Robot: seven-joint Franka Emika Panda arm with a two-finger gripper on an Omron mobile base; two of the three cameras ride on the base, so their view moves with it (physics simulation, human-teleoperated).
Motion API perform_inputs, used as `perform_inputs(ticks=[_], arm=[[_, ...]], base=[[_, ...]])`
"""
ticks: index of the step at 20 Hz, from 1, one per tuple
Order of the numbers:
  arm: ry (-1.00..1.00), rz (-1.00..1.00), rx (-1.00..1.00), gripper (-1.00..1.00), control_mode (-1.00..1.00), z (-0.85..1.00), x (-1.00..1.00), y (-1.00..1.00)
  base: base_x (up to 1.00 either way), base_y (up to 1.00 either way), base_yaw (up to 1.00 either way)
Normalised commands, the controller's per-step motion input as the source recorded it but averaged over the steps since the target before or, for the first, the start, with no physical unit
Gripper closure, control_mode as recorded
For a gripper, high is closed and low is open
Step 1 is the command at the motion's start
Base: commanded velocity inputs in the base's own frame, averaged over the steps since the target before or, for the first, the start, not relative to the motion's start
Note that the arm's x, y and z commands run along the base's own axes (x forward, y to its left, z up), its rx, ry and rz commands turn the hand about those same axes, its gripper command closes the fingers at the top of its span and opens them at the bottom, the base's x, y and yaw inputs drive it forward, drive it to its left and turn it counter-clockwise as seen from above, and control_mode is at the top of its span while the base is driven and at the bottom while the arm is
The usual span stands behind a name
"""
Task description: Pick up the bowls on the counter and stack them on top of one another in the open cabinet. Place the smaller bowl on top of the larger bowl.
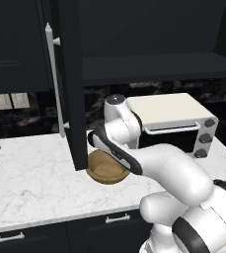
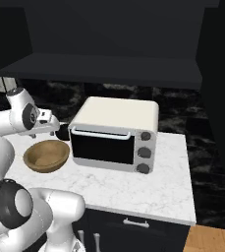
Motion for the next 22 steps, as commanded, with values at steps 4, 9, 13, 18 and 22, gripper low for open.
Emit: perform_inputs(ticks=[4, 9, 13, 18, 22], arm=[[0.09, -0.11, -0.03, -1.00, -1.00, -0.10, 0.83, 0.52], [-0.02, -0.01, 0.00, -1.00, -1.00, 0.00, 0.70, 0.15], [0.00, 0.05, -0.05, -1.00, -1.00, -0.41, 0.66, 0.00], [0.00, 0.10, -0.07, -1.00, -1.00, -0.60, 0.51, 0.03], [0.01, 0.07, -0.01, -1.00, -1.00, -0.42, 0.41, 0.01]], base=[[0.00, 0.00, 0.00], [0.00, 0.00, 0.00], [0.00, 0.00, 0.00], [0.00, 0.00, 0.00], [0.00, 0.00, 0.00]])
